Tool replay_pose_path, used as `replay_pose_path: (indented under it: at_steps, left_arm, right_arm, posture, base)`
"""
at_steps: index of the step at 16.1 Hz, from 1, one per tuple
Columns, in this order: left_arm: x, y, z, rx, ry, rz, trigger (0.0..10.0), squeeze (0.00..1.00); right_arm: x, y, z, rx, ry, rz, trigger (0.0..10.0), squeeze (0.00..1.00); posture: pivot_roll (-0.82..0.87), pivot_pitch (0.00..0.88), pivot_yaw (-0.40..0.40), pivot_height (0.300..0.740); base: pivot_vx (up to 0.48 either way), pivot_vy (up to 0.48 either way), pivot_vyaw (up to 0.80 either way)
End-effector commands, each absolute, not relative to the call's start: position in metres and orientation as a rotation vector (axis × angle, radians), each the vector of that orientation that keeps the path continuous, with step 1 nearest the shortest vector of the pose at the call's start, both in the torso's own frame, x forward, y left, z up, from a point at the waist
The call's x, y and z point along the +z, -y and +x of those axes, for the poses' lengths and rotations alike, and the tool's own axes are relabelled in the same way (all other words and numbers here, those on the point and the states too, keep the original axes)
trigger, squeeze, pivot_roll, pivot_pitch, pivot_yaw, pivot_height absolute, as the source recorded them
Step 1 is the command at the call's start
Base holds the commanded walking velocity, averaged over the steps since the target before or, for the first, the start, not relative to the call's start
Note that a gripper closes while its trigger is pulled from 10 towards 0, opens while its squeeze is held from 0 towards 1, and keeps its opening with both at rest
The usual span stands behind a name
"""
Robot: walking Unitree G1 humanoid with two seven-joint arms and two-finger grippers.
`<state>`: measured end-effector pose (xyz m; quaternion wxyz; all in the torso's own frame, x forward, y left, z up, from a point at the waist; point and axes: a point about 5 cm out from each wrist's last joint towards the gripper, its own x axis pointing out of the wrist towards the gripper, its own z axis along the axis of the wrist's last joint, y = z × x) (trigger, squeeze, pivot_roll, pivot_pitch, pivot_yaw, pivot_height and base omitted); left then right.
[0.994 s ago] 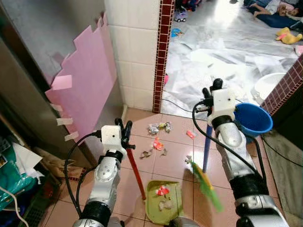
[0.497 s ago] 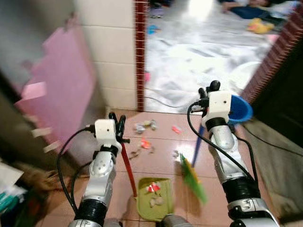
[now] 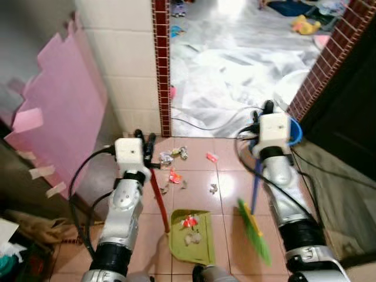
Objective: Sweep floor
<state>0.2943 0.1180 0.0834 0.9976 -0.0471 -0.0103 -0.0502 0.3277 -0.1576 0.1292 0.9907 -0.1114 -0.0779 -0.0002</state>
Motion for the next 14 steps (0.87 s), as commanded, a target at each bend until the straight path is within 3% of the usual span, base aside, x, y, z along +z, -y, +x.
replay_pose_path:
  at_steps: [1, 7, 11, 14]
  left_arm:
    - [0.0919, -0.1144, 0.2951, -0.107, 0.052, -0.101, 10.0, 0.00]
    - [0.0958, -0.1133, 0.2979, -0.100, 0.053, -0.117, 10.0, 0.00]
    - [0.0954, -0.1114, 0.2983, -0.104, 0.047, -0.120, 10.0, 0.00]
    - [0.0990, -0.1131, 0.3005, -0.087, 0.058, -0.128, 10.0, 0.00]
  right_arm:
    - [0.1428, 0.1592, 0.3298, -0.005, 0.217, -0.249, 10.0, 0.00]
    - [0.1407, 0.1616, 0.3302, 0.002, 0.207, -0.256, 10.0, 0.00]
    - [0.1394, 0.1604, 0.3304, 0.004, 0.203, -0.252, 10.0, 0.00]
    - [0.1385, 0.1608, 0.3305, 0.006, 0.199, -0.252, 10.0, 0.00]
  posture:
    - [0.01, 0.000, 0.008, 0.740]
    - [0.01, 0.000, 0.002, 0.740]
    - [0.01, 0.000, 0.003, 0.740]
    - [0.00, 0.000, 0.003, 0.740]
  base:
    - [0.000, -0.398, 0.00]
    - [0.000, -0.424, 0.00]
    - [0.000, -0.418, -0.61]
    - [0.000, -0.249, 0.00]
